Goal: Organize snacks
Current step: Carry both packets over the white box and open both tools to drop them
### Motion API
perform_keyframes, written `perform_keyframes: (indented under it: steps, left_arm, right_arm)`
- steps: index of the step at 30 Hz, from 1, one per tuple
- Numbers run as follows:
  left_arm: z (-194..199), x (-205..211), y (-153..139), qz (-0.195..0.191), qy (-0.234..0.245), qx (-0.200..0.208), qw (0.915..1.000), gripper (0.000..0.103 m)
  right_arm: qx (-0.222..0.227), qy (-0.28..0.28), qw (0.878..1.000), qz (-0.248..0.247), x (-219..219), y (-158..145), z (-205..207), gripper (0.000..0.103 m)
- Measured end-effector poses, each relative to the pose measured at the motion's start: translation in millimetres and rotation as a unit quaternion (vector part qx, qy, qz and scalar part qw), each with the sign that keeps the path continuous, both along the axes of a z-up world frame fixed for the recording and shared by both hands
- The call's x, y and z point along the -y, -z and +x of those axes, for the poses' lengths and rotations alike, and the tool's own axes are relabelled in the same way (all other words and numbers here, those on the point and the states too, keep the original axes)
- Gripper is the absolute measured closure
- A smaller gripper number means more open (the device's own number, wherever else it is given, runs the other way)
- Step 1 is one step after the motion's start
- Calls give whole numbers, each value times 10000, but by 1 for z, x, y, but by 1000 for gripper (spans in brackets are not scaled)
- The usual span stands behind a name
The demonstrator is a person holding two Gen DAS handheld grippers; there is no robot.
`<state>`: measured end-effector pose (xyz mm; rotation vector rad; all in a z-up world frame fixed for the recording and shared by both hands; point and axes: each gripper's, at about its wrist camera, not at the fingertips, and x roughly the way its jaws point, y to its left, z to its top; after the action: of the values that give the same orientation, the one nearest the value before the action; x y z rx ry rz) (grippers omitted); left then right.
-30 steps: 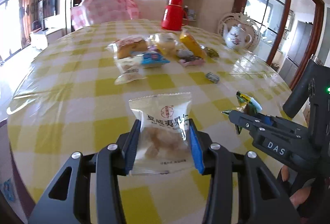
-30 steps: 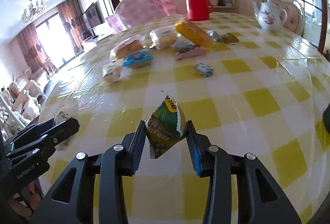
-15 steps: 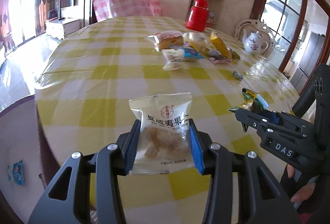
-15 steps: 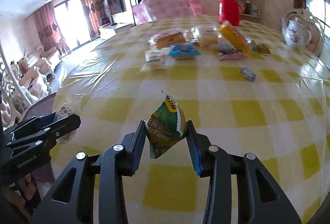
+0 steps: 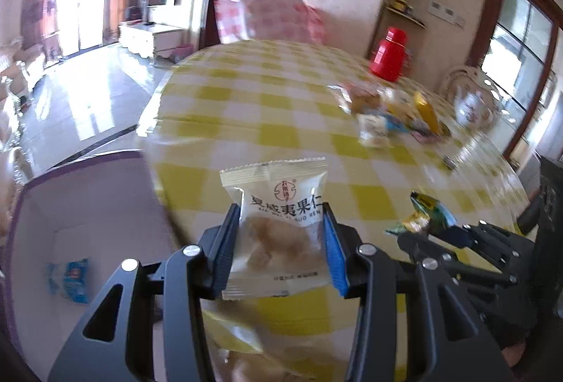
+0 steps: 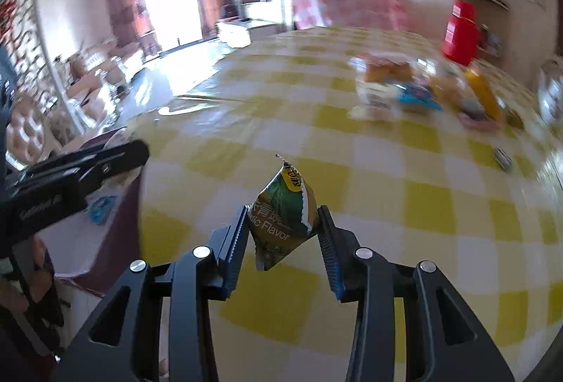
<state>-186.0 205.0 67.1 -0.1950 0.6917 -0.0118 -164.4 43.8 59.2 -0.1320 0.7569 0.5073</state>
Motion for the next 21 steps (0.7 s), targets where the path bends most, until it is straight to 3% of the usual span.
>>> perform_keyframes:
  steps: [6, 14, 15, 16, 17, 21]
  left_arm:
    - [-18, -55, -15, 359, -657, -42, 9972, 58]
    - [-37, -128, -18, 993, -1584, -367, 9817, 57]
    - [-38, -136, -17, 1008, -1705, -429, 9793, 49]
    - [-39, -145, -16, 1012, -1930, -541, 9745, 39]
    - [-41, -151, -16, 995, -2111, -560, 9708, 18]
    - [-52, -158, -26, 825, -2346, -283, 9682, 8]
  right_arm:
    - [134, -842, 9963, -84, -69, -15, -17, 63]
    - [29, -1883, 9821, -78, -154, -12, -41, 62]
    - [26, -2001, 9798, 28, -161, -11, -42, 60]
    - [35, -2041, 9789, 87, -164, -11, -40, 45]
    - [122, -1973, 9800, 224, -163, -12, -37, 33]
    - [-58, -1529, 9860, 665, -131, -14, -16, 31]
